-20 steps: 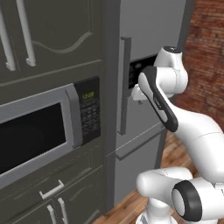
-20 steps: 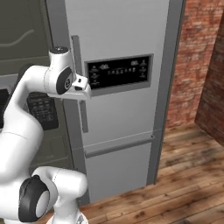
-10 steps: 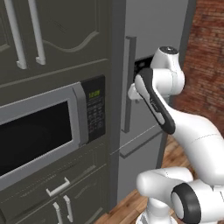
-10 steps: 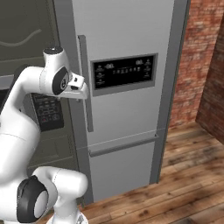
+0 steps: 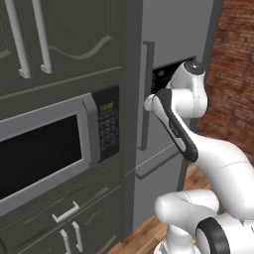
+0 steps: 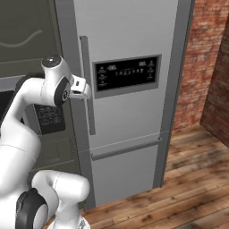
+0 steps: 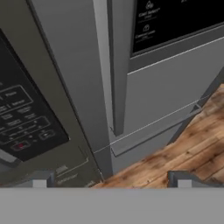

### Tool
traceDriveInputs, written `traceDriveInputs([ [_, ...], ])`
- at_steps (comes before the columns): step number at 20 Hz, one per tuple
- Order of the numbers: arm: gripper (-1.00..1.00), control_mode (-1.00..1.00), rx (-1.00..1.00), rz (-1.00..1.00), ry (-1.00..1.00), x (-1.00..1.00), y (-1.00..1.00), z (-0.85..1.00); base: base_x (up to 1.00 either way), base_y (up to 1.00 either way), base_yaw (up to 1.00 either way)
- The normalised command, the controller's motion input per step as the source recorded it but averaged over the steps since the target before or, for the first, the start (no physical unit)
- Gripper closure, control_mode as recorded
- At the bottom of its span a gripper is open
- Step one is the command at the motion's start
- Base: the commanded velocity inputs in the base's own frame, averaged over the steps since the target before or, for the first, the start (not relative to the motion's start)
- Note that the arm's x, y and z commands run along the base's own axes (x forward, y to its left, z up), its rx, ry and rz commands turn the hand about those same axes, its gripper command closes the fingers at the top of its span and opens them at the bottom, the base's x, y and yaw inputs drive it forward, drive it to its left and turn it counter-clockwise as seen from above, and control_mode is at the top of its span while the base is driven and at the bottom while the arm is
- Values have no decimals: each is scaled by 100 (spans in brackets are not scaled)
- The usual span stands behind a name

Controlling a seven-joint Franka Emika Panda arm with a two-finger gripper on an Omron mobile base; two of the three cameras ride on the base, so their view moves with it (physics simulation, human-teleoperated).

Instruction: There is a bowl on the dining counter. Grab a lemon wedge from the fridge and place it in the bowl. Then get the liquor bottle and glass cup from the cabinet and place them next to the bowl.

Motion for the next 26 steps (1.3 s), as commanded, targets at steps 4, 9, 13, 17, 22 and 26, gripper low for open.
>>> traceDriveInputs([
  [4, -100, -100, 0, -3, -13, 33, -1, 0, 0, 0, 0],
  [9, -100, -100, 0, -1, -7, 34, -20, 0, 0, 0, 0],
  [13, -100, -100, 2, 0, -2, 43, -17, 0, 0, 0, 0],
  [17, -100, -100, 5, 0, -2, 39, -3, 0, 0, 0, 0],
  [22, -100, -100, 8, 0, 0, 37, 0, 0, 0, 0, 0],
  [26, -100, -100, 9, 0, 0, 43, 0, 0, 0, 0, 0],
])
